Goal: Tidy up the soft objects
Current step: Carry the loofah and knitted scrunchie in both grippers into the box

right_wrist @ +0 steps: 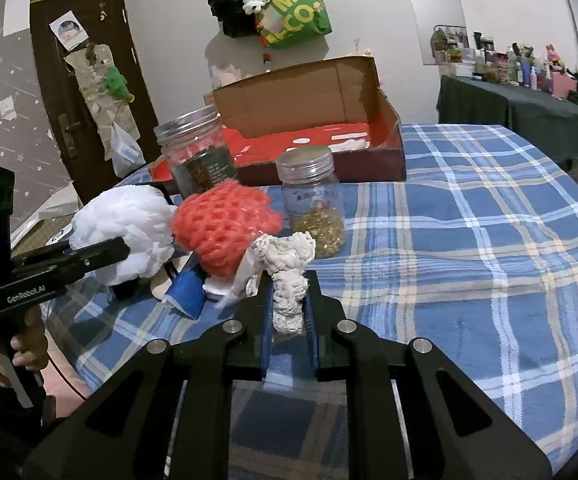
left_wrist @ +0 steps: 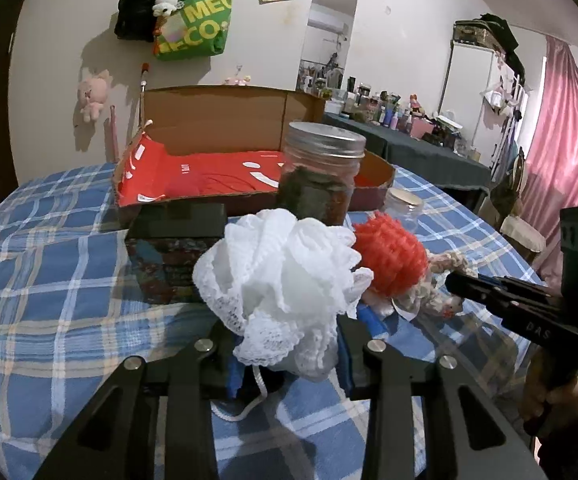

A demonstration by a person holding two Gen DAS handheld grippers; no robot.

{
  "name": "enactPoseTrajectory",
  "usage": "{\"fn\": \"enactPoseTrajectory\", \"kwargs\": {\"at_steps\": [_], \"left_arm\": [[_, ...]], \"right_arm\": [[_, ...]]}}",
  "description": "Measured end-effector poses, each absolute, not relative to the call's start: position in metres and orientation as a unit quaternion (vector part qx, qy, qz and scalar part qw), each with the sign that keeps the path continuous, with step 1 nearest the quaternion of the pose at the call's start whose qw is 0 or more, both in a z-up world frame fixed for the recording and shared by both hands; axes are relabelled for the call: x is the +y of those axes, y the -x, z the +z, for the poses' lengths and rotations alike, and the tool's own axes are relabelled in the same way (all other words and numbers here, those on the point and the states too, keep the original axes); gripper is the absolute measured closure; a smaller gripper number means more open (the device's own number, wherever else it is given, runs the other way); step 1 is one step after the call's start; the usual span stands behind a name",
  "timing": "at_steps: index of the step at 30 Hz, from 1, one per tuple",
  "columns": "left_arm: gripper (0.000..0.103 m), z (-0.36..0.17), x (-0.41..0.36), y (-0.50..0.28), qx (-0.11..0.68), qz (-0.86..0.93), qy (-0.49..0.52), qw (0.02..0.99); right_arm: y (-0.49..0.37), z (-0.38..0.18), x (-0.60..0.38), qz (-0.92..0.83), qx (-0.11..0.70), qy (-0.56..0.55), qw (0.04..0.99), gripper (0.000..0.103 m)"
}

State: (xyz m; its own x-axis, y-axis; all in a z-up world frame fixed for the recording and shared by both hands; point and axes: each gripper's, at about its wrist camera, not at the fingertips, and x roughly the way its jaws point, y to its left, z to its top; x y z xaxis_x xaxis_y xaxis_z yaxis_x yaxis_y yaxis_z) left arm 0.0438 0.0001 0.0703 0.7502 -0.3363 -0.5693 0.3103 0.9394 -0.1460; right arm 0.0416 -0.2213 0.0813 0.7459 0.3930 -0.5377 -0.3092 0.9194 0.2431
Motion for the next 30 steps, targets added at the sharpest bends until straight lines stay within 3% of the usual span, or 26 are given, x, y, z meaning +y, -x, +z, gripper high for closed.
{"fn": "enactPoseTrajectory", "kwargs": {"at_steps": [30], "left_arm": [[0.071,0.149,0.036,-0.055,0.237,-0.155,0.022,0.959]], "right_arm": [[-0.066,0.172,-0.223,0.182,0.223,-0.043,0.957,0.090]]}}
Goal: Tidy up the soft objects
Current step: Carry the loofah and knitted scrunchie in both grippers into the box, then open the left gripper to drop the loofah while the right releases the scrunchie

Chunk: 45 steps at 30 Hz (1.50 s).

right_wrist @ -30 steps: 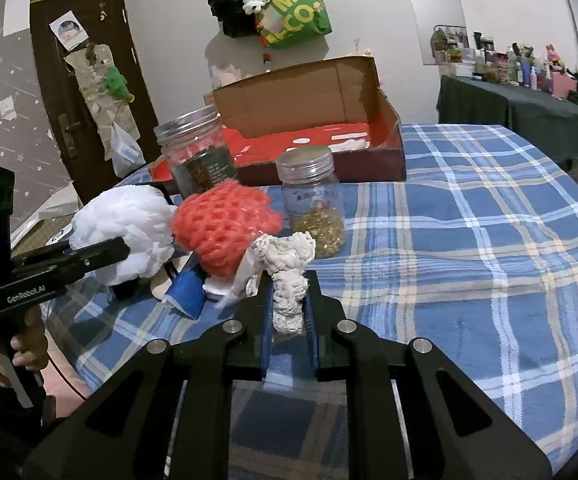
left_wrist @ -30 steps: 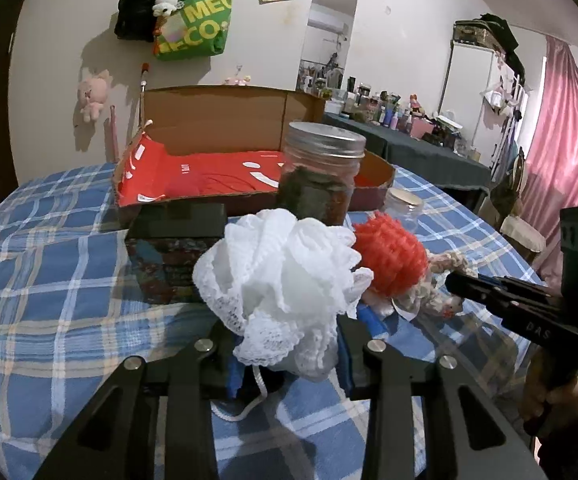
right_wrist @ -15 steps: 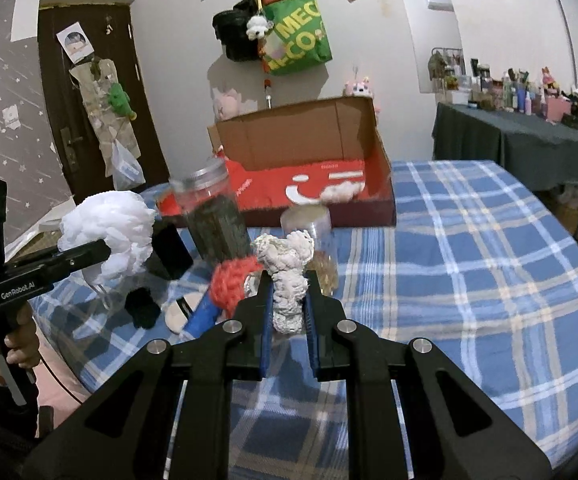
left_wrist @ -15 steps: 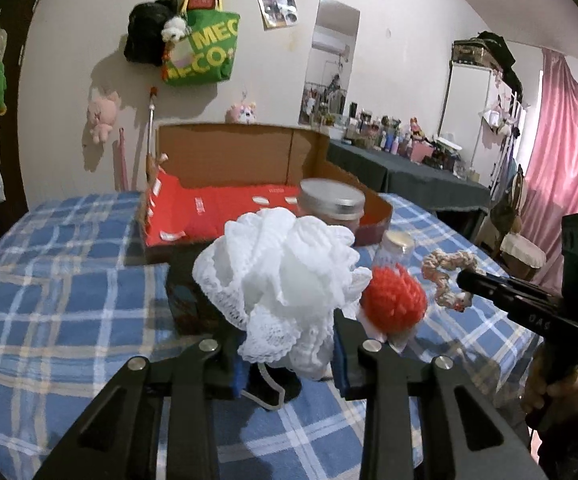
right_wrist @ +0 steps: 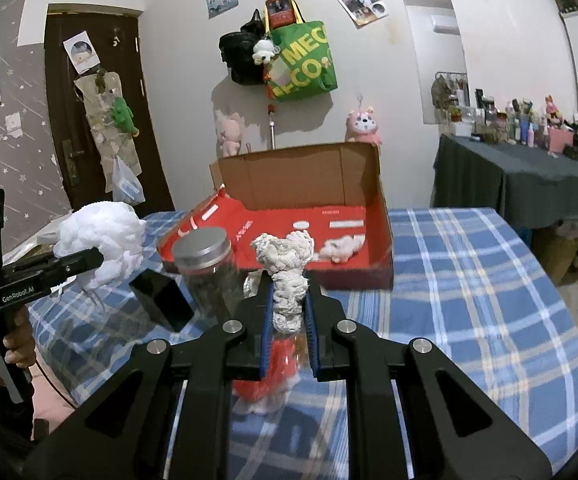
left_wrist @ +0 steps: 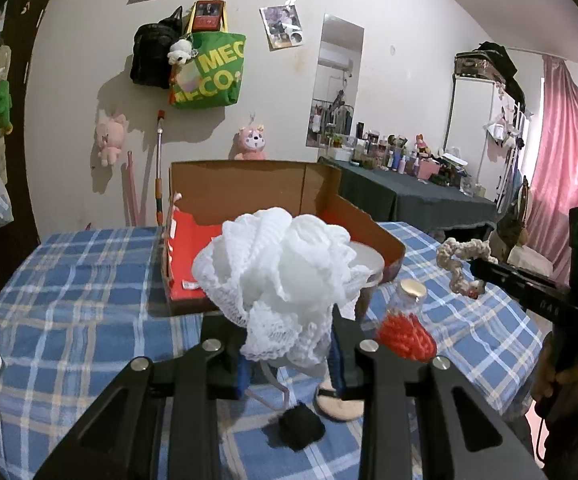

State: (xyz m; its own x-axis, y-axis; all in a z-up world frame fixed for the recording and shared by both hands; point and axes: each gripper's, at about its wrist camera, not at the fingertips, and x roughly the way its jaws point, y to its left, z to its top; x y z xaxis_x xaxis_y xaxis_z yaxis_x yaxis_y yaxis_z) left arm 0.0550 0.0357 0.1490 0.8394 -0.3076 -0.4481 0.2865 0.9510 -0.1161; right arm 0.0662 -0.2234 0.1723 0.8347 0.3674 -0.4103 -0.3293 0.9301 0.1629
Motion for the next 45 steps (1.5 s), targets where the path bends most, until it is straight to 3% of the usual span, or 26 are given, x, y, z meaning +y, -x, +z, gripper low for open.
{"fn": "enactPoseTrajectory", "kwargs": {"at_steps": [10,21,35,45], "left_arm": [[0.072,0.172,0.035,-0.097,0.240,-0.176,0.007,0.955],[0.072,0.176,0.018,-0.187,0.298,-0.212,-0.032,0.930],[0.071,0.127,-0.008,-0.335,0.399,-0.164,-0.082,0.898],[0.070,0.098,-0.016,-0.399,0.445,-0.136,-0.086,0.881]], "right_arm": [[-0.116,0.199,-0.214,0.206,0.220,-0.020,0.953,0.090],[-0.228,0.208,-0.189,0.235,0.282,0.019,0.930,0.090],[-0.377,0.145,-0.139,0.178,0.423,0.096,0.883,0.090],[-0.434,0.106,-0.135,0.143,0.492,0.089,0.854,0.090]]}}
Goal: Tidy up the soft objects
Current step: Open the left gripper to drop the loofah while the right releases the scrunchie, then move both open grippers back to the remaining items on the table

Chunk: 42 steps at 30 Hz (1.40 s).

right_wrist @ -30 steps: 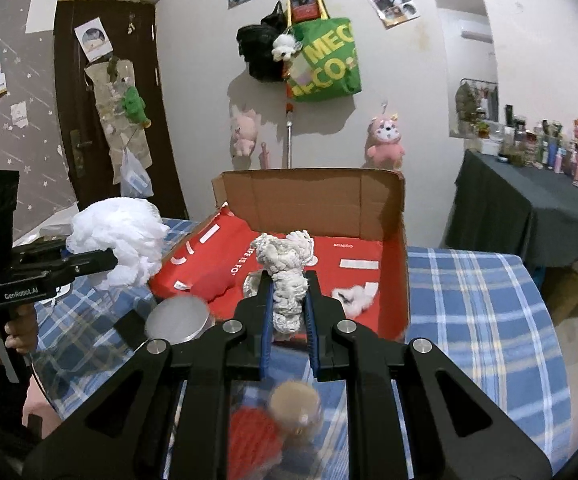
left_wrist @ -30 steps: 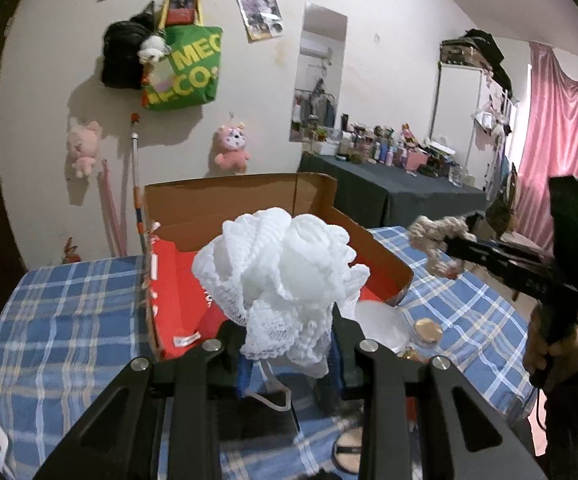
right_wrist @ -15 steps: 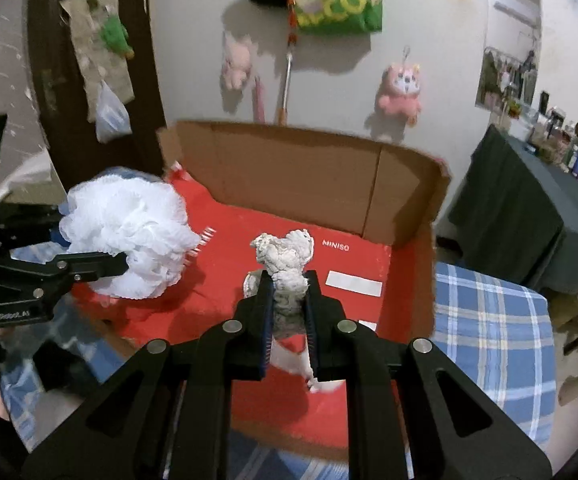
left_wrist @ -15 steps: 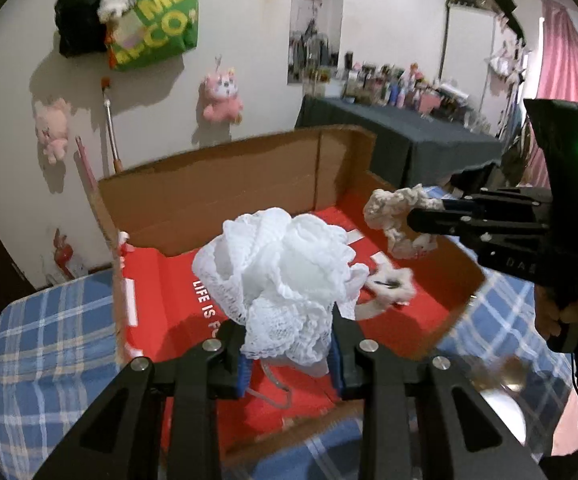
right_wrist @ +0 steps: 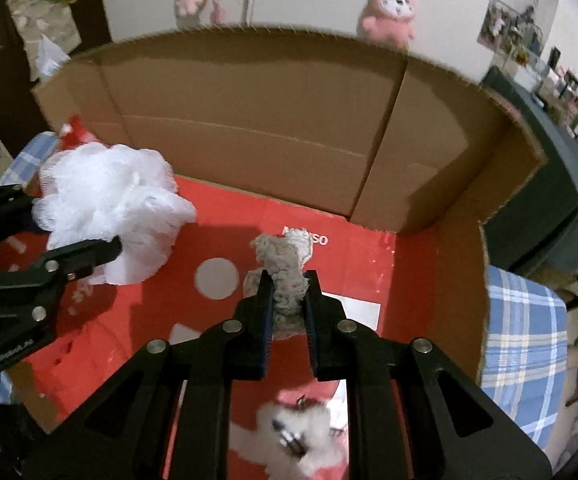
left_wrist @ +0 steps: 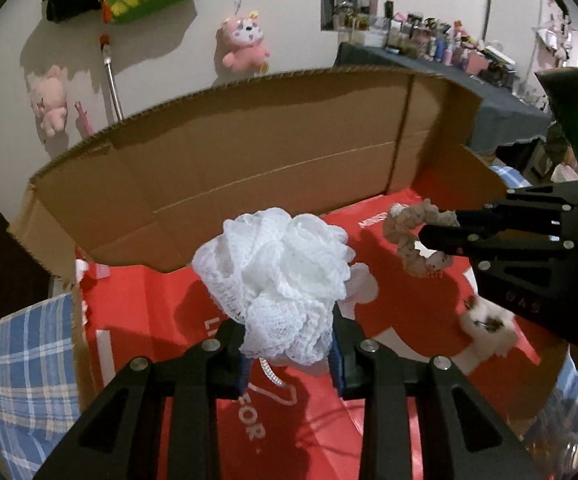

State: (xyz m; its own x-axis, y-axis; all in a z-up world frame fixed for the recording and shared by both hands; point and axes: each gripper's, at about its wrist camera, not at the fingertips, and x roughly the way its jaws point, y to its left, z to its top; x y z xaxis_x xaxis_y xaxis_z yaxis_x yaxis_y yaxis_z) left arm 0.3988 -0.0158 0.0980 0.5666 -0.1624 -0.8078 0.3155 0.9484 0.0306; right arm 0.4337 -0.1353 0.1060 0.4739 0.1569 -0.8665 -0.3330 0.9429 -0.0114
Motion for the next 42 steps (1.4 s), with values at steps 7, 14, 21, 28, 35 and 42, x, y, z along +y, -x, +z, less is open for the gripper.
{"fn": "enactPoseTrajectory", "kwargs": {"at_steps": [7,14,21,28,35,42], "left_arm": [[0.066,0.083,-0.008,-0.408,0.466,-0.124,-0.070,0.873],[0.059,0.086,-0.005,-0.405,0.467,-0.126,-0.066,0.873],[0.041,0.094,-0.002,-0.399,0.461,-0.119,-0.051,0.878],[0.021,0.110,0.003,-0.383,0.440,-0.111,-0.043,0.890],[0.005,0.138,0.010,-0.351,0.399,-0.100,-0.031,0.911],[0.000,0.179,0.019,-0.301,0.349,-0.096,-0.005,0.932]], "right_arm": [[-0.437,0.095,-0.142,0.133,0.503,0.085,0.849,0.089],[-0.437,0.097,-0.156,0.126,0.514,0.063,0.846,0.088],[-0.434,0.103,-0.159,0.122,0.515,0.055,0.846,0.077],[-0.413,0.125,-0.158,0.121,0.484,0.059,0.864,0.028],[-0.381,0.160,-0.154,0.117,0.455,0.063,0.881,0.028],[-0.323,0.211,-0.170,0.125,0.401,0.045,0.907,0.027]]}}
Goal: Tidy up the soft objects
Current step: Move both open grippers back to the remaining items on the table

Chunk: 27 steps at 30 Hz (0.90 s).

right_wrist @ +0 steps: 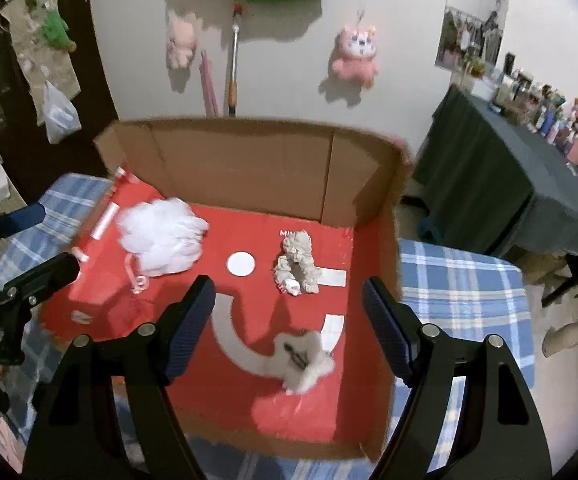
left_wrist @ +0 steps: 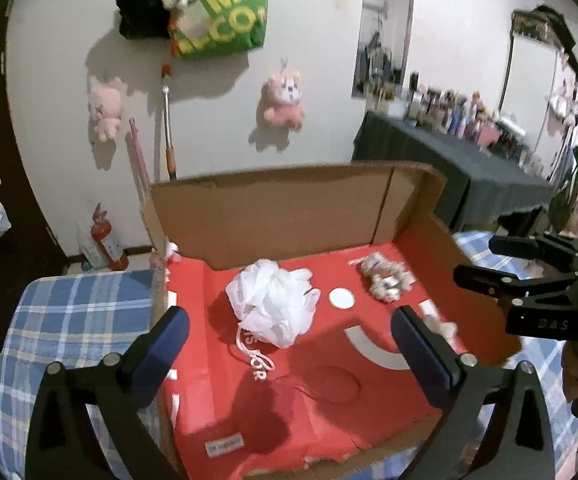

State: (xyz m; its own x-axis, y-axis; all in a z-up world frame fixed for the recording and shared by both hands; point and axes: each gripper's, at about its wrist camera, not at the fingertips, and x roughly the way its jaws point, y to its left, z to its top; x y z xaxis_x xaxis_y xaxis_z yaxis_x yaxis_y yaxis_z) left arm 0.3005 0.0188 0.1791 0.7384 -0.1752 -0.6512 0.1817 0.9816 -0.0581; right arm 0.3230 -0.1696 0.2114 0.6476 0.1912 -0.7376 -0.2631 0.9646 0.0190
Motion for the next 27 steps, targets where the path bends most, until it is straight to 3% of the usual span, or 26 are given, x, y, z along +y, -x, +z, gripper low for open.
{"fn": "enactPoseTrajectory", "kwargs": {"at_steps": [13,27], "left_arm": [[0.000,0.234,0.030,-0.169,0.261,-0.091,0.014,0.961],[0.000,0.227,0.024,-0.018,0.138,-0.092,0.004,0.986]], "right_arm": [[-0.169,0.290,-0.186,0.155,0.263,0.039,0.951,0.017],[-0.020,0.267,-0.189,0.161,0.157,0.054,0.973,0.012]]}}
